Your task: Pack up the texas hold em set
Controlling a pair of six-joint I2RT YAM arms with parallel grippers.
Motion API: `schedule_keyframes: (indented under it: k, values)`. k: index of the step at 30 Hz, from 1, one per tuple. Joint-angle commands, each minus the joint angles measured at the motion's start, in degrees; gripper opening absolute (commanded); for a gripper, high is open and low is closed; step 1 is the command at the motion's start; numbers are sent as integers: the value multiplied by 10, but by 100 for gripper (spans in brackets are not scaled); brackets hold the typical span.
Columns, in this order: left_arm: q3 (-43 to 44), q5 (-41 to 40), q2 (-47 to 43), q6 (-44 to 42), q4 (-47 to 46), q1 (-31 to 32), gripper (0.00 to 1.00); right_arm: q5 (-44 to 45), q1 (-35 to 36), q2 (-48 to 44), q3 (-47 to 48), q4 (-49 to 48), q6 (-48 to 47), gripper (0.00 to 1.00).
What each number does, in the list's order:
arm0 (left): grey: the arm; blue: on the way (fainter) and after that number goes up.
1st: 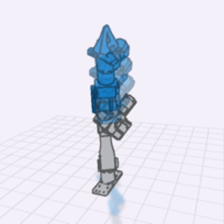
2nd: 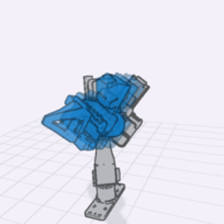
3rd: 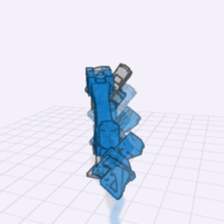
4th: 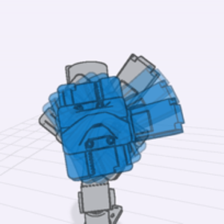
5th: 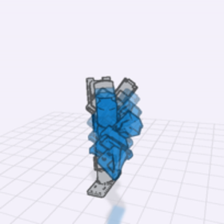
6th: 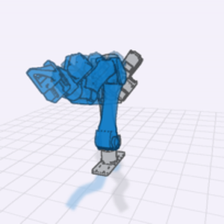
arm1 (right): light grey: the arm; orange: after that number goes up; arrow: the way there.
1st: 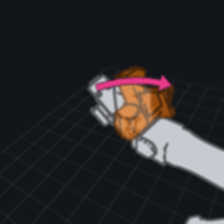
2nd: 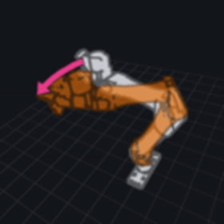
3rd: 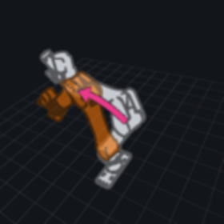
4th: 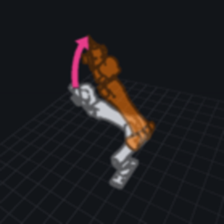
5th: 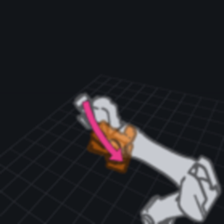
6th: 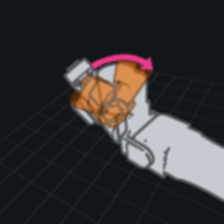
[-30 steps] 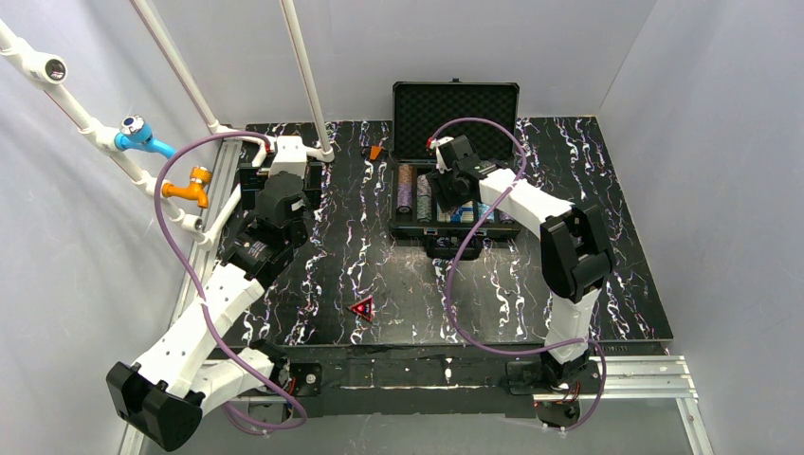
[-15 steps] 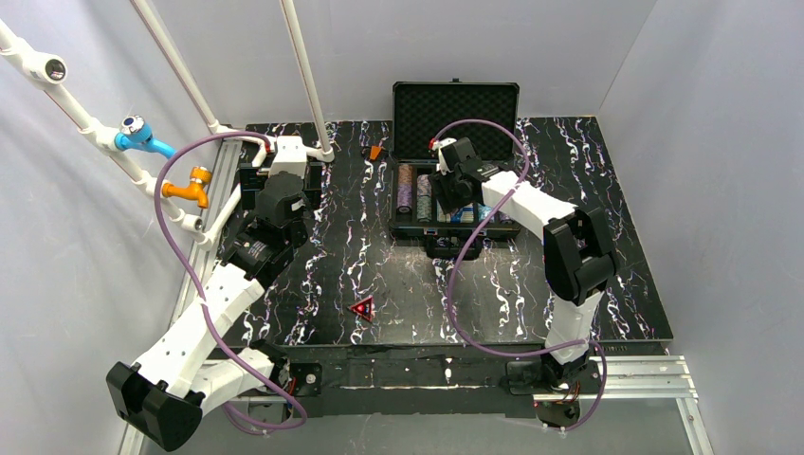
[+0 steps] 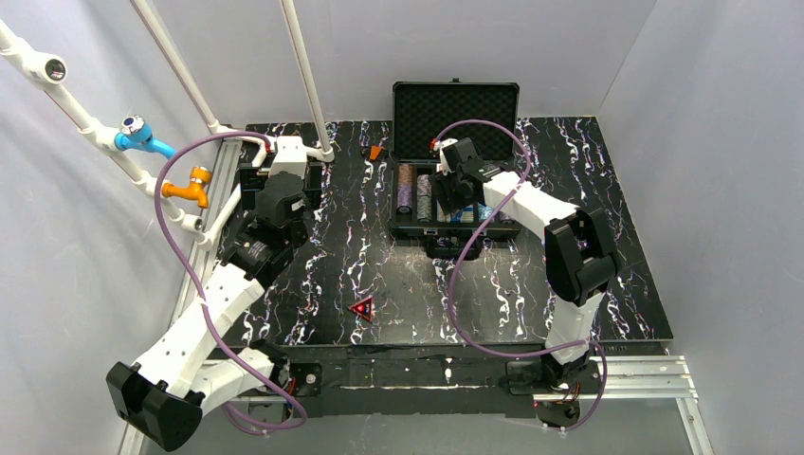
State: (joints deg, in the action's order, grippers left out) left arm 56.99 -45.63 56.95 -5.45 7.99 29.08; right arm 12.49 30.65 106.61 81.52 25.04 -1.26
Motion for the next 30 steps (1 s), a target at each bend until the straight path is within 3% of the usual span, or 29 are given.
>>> schedule_keyframes:
  k: [1, 8, 13, 22, 30]
  values:
    - [10, -5, -5, 6, -1, -2, 98, -3, -6, 1, -6, 25, -4, 75]
    - [10, -3, -4, 7, -1, -3, 98, -4, -5, 9, -3, 22, -5, 80]
    - [11, 1, -1, 8, 1, -3, 98, -35, -5, -15, 12, 37, 9, 98]
    - [13, 4, 1, 9, 4, -2, 98, -141, 0, -98, 28, 73, 92, 98]
    - [13, 4, -1, 10, 5, -2, 98, -226, 29, -150, -2, 68, 106, 98]
